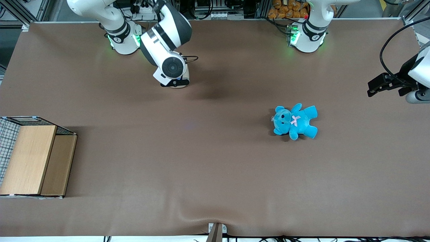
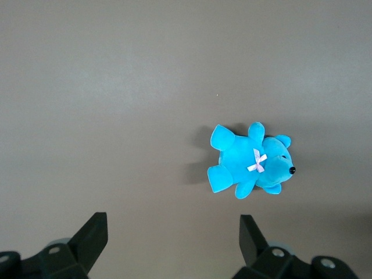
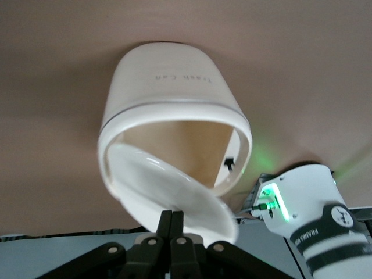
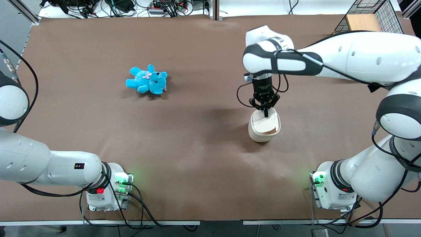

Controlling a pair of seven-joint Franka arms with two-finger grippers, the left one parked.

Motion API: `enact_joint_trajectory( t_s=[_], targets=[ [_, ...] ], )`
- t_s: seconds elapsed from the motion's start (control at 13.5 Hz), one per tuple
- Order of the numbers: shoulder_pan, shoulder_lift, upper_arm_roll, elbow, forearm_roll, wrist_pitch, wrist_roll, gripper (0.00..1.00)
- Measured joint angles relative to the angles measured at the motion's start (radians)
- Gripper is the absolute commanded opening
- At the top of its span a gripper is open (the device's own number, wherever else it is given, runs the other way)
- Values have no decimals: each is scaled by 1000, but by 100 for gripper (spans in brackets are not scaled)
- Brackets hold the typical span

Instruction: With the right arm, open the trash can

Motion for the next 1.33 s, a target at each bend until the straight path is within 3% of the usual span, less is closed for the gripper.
enact_joint_trajectory(
  t_s=[0.07, 0.3, 0.59, 0.74, 1.11, 1.33],
  targets=[
    [-2, -14, -3, 23, 0, -17, 11, 100],
    [-46, -46, -33, 97, -31, -25, 19, 100],
    [-162, -50, -59, 222, -173, -19, -34, 100],
    [-256, -50, -69, 278, -188, -14, -121, 100],
    [-592, -52, -70, 401, -192, -3, -440, 100],
    [-703, -97, -39, 456, -195, -59, -501, 100]
  ],
)
